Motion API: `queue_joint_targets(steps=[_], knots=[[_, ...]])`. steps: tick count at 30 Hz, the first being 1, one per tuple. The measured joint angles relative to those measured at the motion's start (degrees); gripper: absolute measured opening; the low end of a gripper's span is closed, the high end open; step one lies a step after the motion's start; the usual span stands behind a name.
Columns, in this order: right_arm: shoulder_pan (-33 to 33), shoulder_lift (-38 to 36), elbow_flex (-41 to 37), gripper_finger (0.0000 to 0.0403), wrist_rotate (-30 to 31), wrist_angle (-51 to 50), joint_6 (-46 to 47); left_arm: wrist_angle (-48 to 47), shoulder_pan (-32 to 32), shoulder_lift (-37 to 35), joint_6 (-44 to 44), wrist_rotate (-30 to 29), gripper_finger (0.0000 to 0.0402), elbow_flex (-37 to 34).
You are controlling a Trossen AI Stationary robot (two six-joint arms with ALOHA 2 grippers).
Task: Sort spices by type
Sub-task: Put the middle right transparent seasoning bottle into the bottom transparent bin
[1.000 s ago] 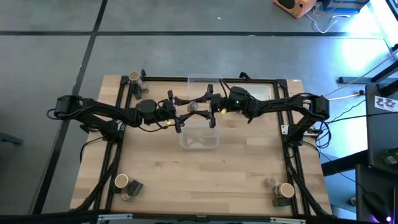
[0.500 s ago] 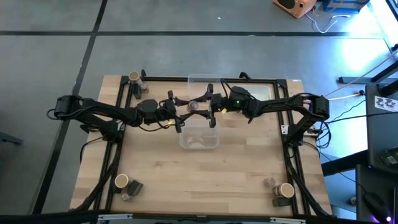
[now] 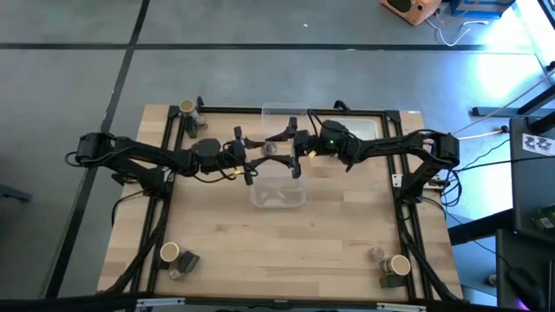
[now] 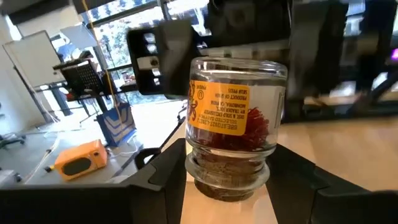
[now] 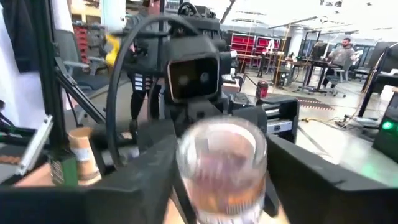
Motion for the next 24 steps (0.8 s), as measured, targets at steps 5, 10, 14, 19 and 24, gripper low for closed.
queue_joint_targets(steps=[5,10,14,19,24], knots=[[0.0,-6.5,0.0,0.0338,-0.1,-9.2,1.5,-3.1,0.0,0.0,10.0,-2.4,0.0160,0.0],[0.0,-15.8,0.1,0.0368,2.2,-27.6,1.2,-10.2,-0.1,0.0,22.4,-7.0,0.0167,0.6],[0.0,-20.7,0.1,0.0374,2.7,-42.0,-1.4,-21.0,-1.1,0.0,34.1,-9.8,0.0166,3.9],[0.0,-22.7,0.1,0.0375,2.7,-52.9,-1.6,-32.7,-4.3,0.0,49.0,-18.8,0.0161,8.4],[0.0,-22.8,0.0,0.0376,2.8,-57.3,-1.6,-36.9,-9.6,0.4,67.7,-25.7,0.0163,9.9]])
